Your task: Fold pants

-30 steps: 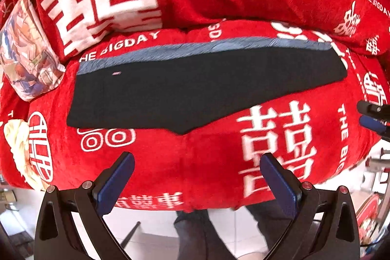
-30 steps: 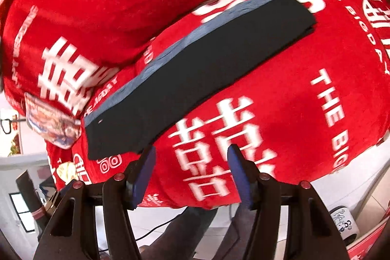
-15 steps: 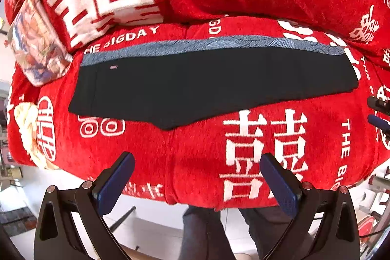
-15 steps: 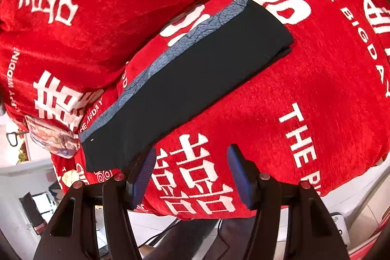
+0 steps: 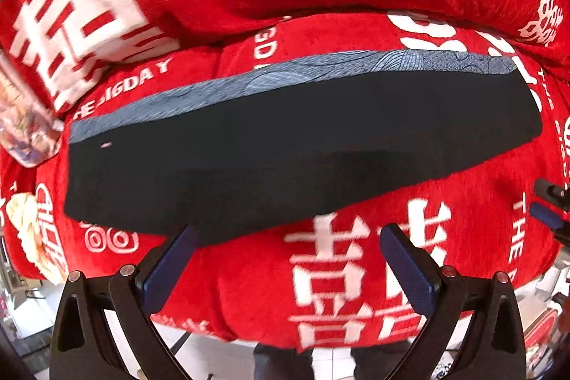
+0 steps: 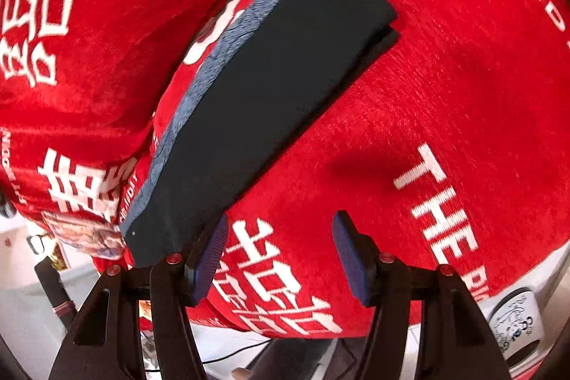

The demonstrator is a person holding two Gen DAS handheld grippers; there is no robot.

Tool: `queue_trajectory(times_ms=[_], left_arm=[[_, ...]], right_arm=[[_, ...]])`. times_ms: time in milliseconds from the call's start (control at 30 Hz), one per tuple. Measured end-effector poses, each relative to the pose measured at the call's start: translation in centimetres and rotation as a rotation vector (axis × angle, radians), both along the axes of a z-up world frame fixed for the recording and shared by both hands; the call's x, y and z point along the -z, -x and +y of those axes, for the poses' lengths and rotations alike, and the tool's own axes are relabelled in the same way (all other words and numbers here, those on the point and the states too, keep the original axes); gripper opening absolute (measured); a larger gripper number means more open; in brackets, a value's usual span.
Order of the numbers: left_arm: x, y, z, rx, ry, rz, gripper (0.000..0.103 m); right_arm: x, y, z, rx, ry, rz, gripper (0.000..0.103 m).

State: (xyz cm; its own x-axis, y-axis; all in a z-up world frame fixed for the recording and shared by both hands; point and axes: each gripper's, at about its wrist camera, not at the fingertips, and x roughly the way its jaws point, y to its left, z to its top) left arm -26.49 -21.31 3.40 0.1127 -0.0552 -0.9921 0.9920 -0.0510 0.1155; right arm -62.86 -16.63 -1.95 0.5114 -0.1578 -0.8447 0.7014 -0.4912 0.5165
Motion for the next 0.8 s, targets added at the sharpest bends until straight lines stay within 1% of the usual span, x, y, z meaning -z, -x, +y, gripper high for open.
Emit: queue_trajectory(times_ms=[100,167,367,500,667,800], left_arm=[[1.9,1.2,-1.2,-0.002,-0.007,0.01,0.103],[3.1,1.9,-2.0,-0.005,-0.016,0.008,0.103],[5.6,3.5,-3.7,-0.01,0.007,0.033,0.103],[6.6,3.9,-4.5,-0.038,0.022,0.048,0.103],[7.7,4.9,-5.3,-0.048,0.026,0.064,0.103],[9.8,5.5,-5.2,-0.049,0.002,0.057,0.103]], right_arm=[[1.4,1.1,-0.6,0.045,0.006,-0.025,0.065],[2.2,1.9,-1.1,0.069,0.009,-0.024,0.064],[4.1,4.5,-2.9,0.137,0.062,-0.033,0.064],[4.9,5.7,-3.2,0.179,0.091,-0.054,0.064],[5.9,6.9,-3.1,0.232,0.111,-0.123,0.064],[6.7,7.4,-2.9,0.245,0.138,-0.165,0.064]])
